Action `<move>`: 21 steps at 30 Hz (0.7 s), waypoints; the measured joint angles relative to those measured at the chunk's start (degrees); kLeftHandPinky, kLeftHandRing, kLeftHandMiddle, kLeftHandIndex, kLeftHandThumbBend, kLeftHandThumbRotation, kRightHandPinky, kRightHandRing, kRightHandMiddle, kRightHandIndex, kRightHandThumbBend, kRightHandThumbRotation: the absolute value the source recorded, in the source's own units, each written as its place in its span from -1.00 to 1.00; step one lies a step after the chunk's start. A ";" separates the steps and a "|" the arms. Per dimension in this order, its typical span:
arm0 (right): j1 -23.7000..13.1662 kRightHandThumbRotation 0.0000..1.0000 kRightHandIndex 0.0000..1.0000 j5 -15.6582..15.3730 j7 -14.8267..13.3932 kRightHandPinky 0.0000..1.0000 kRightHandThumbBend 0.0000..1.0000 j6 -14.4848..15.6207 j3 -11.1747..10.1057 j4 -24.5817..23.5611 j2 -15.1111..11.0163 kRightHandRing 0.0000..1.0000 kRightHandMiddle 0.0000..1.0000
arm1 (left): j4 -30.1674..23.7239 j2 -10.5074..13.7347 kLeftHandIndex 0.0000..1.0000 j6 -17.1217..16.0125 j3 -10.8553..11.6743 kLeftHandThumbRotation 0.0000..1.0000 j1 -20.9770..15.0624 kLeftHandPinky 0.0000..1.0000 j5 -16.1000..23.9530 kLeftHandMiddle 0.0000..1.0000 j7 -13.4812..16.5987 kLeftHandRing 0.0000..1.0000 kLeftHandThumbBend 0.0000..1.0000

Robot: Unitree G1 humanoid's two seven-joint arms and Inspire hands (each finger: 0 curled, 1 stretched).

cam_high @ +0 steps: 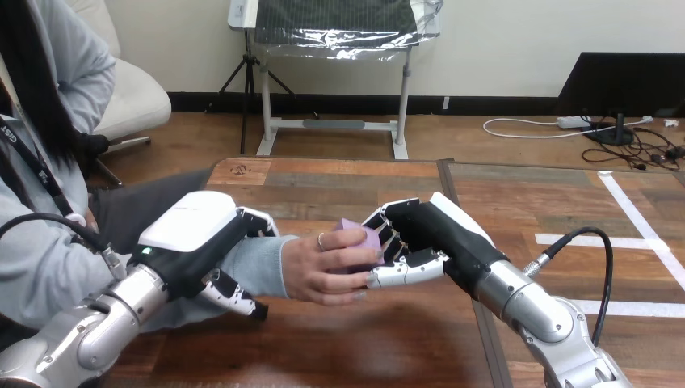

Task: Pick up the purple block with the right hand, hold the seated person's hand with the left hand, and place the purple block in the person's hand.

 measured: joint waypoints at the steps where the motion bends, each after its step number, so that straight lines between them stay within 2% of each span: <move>1: 0.00 -0.36 0.44 -0.01 0.08 0.24 0.79 -0.05 0.00 0.06 -0.05 0.36 0.40 | -0.29 0.00 0.03 0.11 0.00 -0.93 0.02 -0.15 0.00 -0.01 0.06 -0.10 0.90; 3: -0.04 -0.29 0.55 0.00 0.20 0.39 0.83 -0.58 0.00 0.52 -0.14 0.49 0.52 | -0.97 0.00 0.08 0.39 0.02 -0.90 0.11 -0.11 0.00 0.04 0.27 -0.05 0.92; 4: -0.04 -0.03 0.82 0.00 0.43 0.71 0.99 -2.24 -0.01 2.42 -0.35 0.78 0.79 | -3.43 -0.04 0.30 0.52 0.39 -0.71 0.34 0.05 0.02 0.24 1.65 0.14 0.98; 6: -0.05 0.12 0.89 -0.17 0.42 0.76 1.00 -2.71 0.00 2.85 -0.36 0.85 0.86 | -3.65 -0.08 0.46 0.58 0.48 -0.53 0.35 0.24 0.35 0.38 2.33 0.32 0.99; 9: -0.07 0.31 0.95 -1.08 -0.65 0.86 1.00 -5.81 0.03 4.45 -0.48 0.94 0.94 | -4.04 -0.16 0.67 1.11 0.48 -0.30 0.46 0.52 2.19 0.60 5.36 0.58 1.00; 14: -0.09 0.41 0.99 -2.07 -2.66 0.91 1.00 -10.69 0.02 7.24 -0.63 0.98 0.98 | -5.03 -0.16 0.82 1.66 0.67 -0.14 1.12 0.71 2.63 0.76 8.65 0.76 1.00; 21: -0.11 0.47 1.00 -2.36 -5.18 0.98 1.00 -15.21 -0.06 10.28 -0.85 1.00 1.00 | -6.68 -0.12 0.97 1.92 1.62 0.05 2.83 0.87 2.63 0.95 11.24 0.95 1.00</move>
